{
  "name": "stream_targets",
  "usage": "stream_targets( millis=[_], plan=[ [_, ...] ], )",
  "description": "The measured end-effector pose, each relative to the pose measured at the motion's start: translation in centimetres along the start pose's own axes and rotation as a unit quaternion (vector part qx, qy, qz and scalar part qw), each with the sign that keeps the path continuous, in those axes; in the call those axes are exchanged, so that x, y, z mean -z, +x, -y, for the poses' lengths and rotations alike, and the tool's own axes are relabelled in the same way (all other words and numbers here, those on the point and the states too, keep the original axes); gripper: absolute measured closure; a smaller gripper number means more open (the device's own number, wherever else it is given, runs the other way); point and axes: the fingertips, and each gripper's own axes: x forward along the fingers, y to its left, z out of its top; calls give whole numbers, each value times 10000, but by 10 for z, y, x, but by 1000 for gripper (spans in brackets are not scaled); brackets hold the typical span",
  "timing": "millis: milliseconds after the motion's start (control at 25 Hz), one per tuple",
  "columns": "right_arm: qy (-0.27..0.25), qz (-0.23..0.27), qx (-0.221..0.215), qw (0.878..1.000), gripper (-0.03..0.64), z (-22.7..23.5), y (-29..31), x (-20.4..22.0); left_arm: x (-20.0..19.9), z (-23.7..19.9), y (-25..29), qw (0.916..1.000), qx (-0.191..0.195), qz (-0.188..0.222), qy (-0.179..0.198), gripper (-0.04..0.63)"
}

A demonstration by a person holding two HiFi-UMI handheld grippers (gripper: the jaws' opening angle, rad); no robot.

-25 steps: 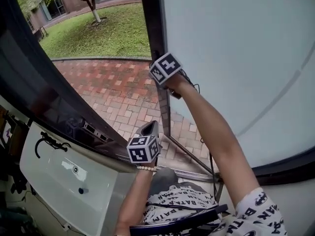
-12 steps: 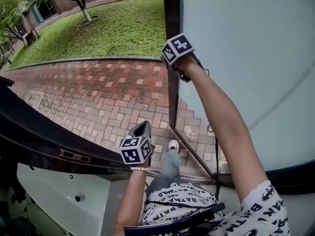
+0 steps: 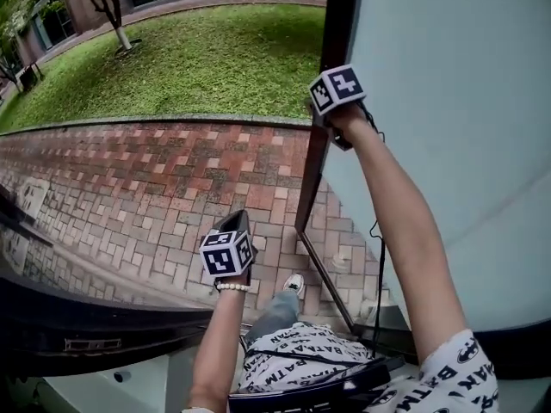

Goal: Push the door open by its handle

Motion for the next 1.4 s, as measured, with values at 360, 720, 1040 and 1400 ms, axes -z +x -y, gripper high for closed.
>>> stream_targets(
  millis=[360,720,1040,1400],
  plan=[
    [846,96,617,9945,604,155,-27,26,-50,48,107,9990,283,-256,224,609],
    [1417,116,1401,9799,606,303,-79,56,-57,58,159,9967,515,-541,310,609],
    [1870,20,2049,9608,609,409,-135,106,-62,45,181,9958,525,-664,348,609],
    [2197,24,2493,9432,609,478,-184,144,-59,35,198,9950,490,-803,333,609]
  ],
)
